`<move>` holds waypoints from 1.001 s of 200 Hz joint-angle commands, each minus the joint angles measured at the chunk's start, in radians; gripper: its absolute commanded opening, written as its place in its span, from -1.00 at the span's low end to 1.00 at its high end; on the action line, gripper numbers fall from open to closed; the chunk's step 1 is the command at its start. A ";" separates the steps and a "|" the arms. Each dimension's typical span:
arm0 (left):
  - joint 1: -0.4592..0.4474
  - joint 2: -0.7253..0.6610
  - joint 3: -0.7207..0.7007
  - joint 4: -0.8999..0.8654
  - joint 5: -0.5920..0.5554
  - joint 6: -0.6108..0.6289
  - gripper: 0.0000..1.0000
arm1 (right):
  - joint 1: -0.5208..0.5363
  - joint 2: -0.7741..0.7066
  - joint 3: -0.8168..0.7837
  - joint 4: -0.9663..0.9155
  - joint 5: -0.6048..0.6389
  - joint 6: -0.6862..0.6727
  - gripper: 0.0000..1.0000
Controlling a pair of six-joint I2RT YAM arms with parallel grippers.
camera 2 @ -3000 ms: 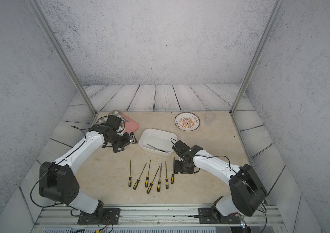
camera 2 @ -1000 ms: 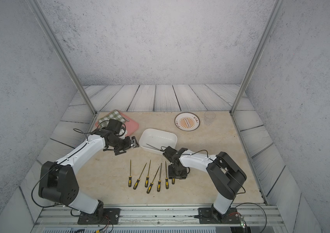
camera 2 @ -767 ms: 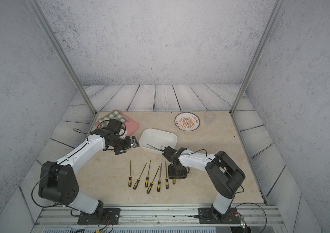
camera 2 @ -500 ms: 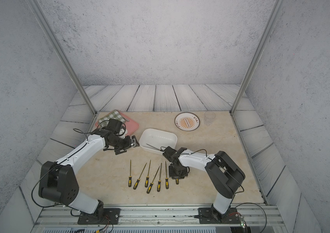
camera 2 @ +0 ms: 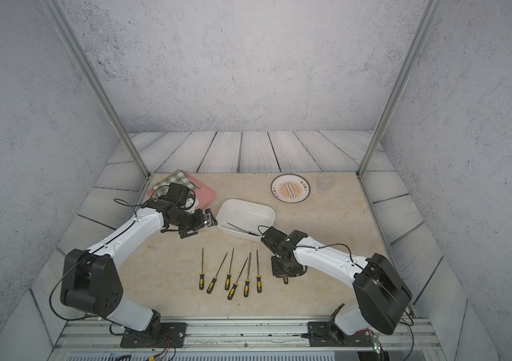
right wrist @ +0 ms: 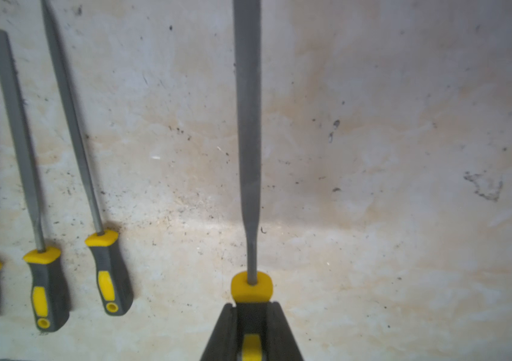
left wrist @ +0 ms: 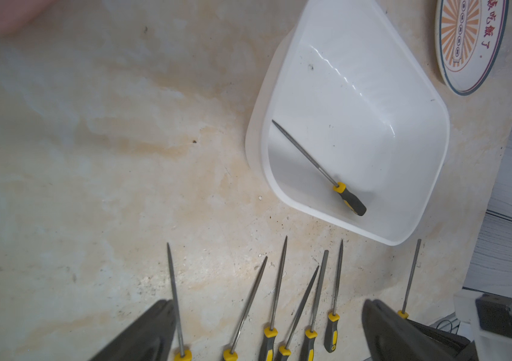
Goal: Put the file tool into the storage box
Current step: Pick up the file tool from the center of the board, then place the file tool in the storage box.
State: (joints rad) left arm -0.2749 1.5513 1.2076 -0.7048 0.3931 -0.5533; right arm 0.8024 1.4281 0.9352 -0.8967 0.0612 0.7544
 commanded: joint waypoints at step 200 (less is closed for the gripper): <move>0.039 0.032 0.151 -0.055 -0.003 0.053 0.97 | -0.127 0.168 0.597 -0.082 -0.085 -0.592 -0.65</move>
State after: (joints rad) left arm -0.2623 1.5856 1.3399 -0.7303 0.3927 -0.5190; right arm 0.6781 1.5368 1.4631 -0.9958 0.0341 0.2764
